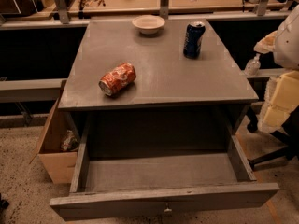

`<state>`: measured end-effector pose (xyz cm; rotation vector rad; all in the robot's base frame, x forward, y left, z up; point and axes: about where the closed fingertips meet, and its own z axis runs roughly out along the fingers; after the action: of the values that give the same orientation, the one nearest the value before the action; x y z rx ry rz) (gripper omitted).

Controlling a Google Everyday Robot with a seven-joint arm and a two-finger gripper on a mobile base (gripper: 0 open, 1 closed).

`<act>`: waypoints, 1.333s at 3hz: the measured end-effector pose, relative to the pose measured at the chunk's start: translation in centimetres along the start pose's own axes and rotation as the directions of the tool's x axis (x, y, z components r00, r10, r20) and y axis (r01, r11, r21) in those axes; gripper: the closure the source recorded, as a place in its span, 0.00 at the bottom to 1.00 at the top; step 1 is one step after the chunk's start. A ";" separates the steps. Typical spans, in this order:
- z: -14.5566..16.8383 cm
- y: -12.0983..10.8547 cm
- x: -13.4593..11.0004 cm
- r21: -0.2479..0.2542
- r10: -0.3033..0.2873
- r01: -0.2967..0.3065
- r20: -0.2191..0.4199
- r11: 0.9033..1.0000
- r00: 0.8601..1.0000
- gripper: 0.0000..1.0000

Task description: Place pepsi can into top drawer

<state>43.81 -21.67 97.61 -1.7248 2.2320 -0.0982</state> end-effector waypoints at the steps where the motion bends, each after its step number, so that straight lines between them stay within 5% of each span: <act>1: 0.0 0.0 0.0 0.000 0.000 0.000 0.000 1.000 1.000 0.00; 2: 0.2 -1.0 -0.3 0.017 0.073 -0.073 0.023 0.997 0.997 0.00; 3: 1.4 -4.8 -1.3 0.044 0.229 -0.234 0.105 0.971 0.968 0.00; 4: 4.5 -7.4 -1.6 0.031 0.323 -0.340 0.244 0.940 0.914 0.00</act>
Offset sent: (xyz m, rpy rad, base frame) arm 0.0409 -0.0005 -0.0002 0.1454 -0.0247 -0.2544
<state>52.38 -21.54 95.52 -1.2248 2.2729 0.0982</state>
